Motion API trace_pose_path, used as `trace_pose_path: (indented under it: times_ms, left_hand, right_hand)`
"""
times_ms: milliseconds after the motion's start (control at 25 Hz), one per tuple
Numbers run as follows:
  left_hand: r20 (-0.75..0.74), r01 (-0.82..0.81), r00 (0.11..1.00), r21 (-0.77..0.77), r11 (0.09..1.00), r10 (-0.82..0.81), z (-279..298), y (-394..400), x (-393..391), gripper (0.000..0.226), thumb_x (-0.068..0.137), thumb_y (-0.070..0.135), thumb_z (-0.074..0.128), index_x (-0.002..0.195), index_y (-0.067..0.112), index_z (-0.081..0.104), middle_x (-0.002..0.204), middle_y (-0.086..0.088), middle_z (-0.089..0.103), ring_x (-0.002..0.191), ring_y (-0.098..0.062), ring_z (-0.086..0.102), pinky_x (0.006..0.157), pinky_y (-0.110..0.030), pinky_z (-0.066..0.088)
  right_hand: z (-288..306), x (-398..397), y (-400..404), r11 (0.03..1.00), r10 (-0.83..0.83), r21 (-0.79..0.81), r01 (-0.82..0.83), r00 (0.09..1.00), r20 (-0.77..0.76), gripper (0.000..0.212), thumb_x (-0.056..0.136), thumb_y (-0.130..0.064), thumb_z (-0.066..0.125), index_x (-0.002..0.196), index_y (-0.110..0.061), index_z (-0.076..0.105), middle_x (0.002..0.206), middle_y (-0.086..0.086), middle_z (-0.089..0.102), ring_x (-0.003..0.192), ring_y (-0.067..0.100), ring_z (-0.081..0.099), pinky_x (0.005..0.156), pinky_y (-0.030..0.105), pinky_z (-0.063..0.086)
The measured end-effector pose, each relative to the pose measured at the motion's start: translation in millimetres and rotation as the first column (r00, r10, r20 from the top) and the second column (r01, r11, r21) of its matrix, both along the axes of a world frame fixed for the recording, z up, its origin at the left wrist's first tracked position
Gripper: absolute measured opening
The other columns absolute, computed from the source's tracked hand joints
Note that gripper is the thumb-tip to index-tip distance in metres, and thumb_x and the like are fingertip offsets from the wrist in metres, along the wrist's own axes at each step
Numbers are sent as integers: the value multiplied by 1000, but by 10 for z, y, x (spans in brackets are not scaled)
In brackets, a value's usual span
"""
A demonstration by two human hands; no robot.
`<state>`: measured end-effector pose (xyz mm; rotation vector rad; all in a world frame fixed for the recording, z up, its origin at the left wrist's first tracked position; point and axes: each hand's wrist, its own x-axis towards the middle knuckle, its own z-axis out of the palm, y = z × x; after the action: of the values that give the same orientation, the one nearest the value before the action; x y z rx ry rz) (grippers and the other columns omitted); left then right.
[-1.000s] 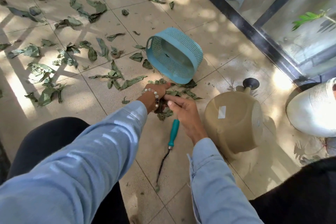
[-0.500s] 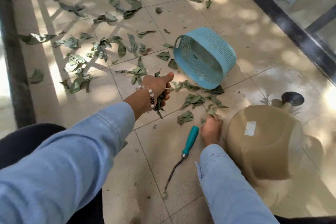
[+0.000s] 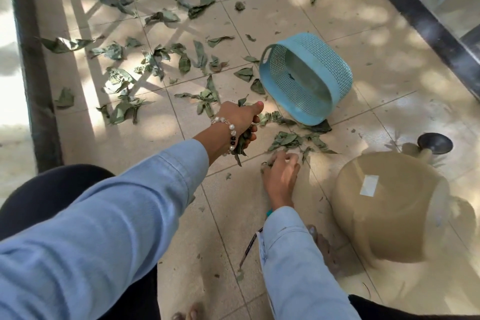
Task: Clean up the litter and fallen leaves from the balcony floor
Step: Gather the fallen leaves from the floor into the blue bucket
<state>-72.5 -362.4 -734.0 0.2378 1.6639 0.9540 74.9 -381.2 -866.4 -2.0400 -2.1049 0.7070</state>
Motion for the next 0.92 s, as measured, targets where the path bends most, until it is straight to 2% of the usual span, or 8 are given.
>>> trace_pose_path:
  times_ms: [160, 400, 480, 560, 640, 720, 760, 920]
  left_hand:
    - [-33, 20, 999, -6, 1000, -20, -66, -14, -38, 43, 89, 40, 64, 62, 9, 54, 50, -4, 50, 35, -17, 45, 43, -19, 38]
    - [-13, 27, 1000, -17, 999, -27, -83, -27, -114, 43, 90, 41, 63, 64, 8, 54, 51, -5, 49, 38, -17, 45, 45, -20, 36]
    - [-31, 18, 999, -15, 1000, -18, -132, -22, -141, 42, 90, 40, 64, 65, 8, 55, 52, -5, 51, 37, -18, 47, 45, -21, 38]
    - [-25, 1, 1000, -21, 1000, -1, -156, -49, -145, 41, 89, 38, 65, 65, 6, 57, 54, -7, 54, 38, -19, 50, 43, -21, 40]
    - [8, -42, 999, -12, 999, 42, -190, -50, -142, 41, 89, 38, 65, 67, 5, 58, 54, -9, 56, 40, -20, 51, 41, -21, 42]
    - [51, -123, 991, 22, 992, 122, -265, -17, -119, 44, 86, 46, 66, 79, 2, 62, 63, -13, 65, 49, -24, 59, 46, -27, 48]
    - [78, -179, 981, 28, 983, 176, -331, 25, -90, 53, 81, 53, 66, 91, 1, 63, 73, -14, 70, 57, -27, 64, 54, -31, 53]
    - [163, -328, 932, -7, 945, 325, -610, 184, 107, 89, 63, 75, 60, 119, 5, 58, 108, -15, 69, 91, -30, 68, 81, -44, 56]
  right_hand:
    - [-108, -22, -28, 961, 253, -158, -225, 949, 186, 67, 90, -27, 62, 147, -23, 26, 157, 11, 10, 139, 37, 15, 110, 48, 29]
    - [-170, -94, -168, 848, 507, 21, -530, 821, 262, 32, 93, 3, 42, 117, -1, 61, 123, 15, 56, 114, 26, 48, 86, 30, 43]
    - [-109, -65, -29, 887, 458, -14, -462, 875, 159, 28, 90, 4, 49, 109, -4, 67, 111, 11, 64, 106, 23, 57, 82, 27, 45]
    - [88, -51, 97, 978, 62, -182, -105, 972, -227, 24, 87, 1, 61, 107, -8, 71, 106, 7, 70, 94, 16, 64, 79, 19, 49]
    - [362, -85, 141, 820, -531, -551, 158, 570, -627, 26, 85, 4, 63, 110, -3, 67, 104, 8, 70, 81, 13, 68, 68, 18, 55]
    - [588, -171, 116, 665, -743, -733, 146, 34, -668, 30, 85, 6, 62, 115, 1, 62, 104, 13, 69, 72, 14, 70, 57, 22, 56]
    - [684, -238, 98, 630, -757, -763, 142, -110, -645, 29, 85, 4, 62, 113, -1, 62, 103, 13, 69, 75, 17, 71, 61, 26, 57]
    - [1074, -671, -16, 628, -690, -716, 304, -207, -693, 17, 92, 0, 55, 99, -10, 65, 94, 4, 68, 89, 16, 64, 87, 33, 51]
